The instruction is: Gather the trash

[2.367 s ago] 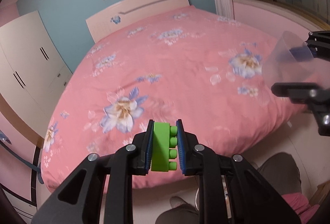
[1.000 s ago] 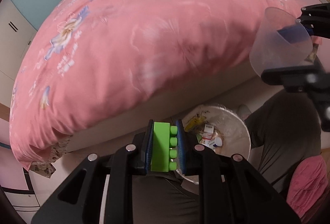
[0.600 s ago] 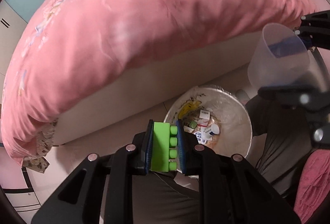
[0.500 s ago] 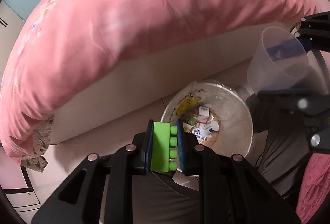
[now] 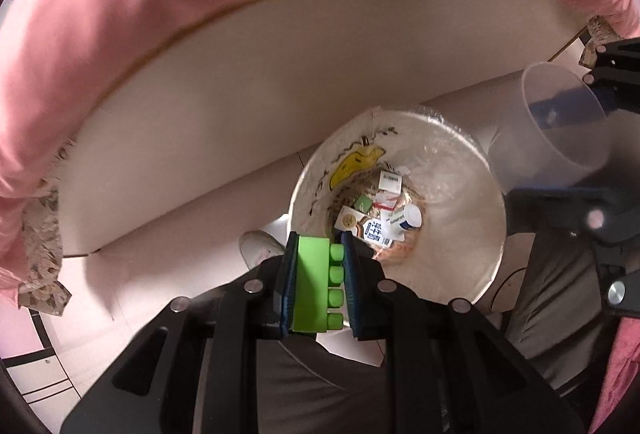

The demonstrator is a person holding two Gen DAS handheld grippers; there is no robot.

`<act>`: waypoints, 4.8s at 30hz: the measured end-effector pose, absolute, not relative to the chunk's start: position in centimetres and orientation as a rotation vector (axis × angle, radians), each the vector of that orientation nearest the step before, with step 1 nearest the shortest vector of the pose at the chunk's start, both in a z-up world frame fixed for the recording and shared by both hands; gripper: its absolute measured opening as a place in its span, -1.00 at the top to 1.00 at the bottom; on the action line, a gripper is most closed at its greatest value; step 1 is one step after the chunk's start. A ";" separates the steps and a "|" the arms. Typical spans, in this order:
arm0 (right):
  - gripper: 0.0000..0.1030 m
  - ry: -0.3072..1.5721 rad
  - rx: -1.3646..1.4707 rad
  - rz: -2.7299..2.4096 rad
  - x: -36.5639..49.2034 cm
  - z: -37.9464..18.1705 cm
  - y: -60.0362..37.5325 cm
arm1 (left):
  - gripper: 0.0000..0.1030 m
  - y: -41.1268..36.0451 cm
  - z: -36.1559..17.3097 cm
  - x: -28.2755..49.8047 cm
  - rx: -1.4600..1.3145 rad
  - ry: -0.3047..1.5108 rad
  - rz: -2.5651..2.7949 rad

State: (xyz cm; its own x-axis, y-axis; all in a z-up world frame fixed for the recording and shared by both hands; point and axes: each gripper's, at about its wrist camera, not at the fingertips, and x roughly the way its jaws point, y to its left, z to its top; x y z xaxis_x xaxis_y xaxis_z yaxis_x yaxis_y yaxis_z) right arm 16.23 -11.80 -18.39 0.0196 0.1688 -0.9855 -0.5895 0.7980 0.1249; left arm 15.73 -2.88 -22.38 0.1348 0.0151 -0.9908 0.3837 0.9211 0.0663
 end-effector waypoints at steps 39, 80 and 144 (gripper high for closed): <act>0.06 1.751 -0.164 0.578 17.0 -31.0 -12.3 | 0.55 -3.8 -35.5 17.3 0.110 1.733 -0.291; -0.17 1.866 -0.162 0.410 16.9 -38.3 -11.4 | -0.03 -2.6 -38.8 18.5 0.042 1.827 -0.168; -0.77 0.766 -0.094 0.217 1.1 0.6 -18.0 | -0.88 -0.3 1.9 0.7 0.160 0.783 -0.025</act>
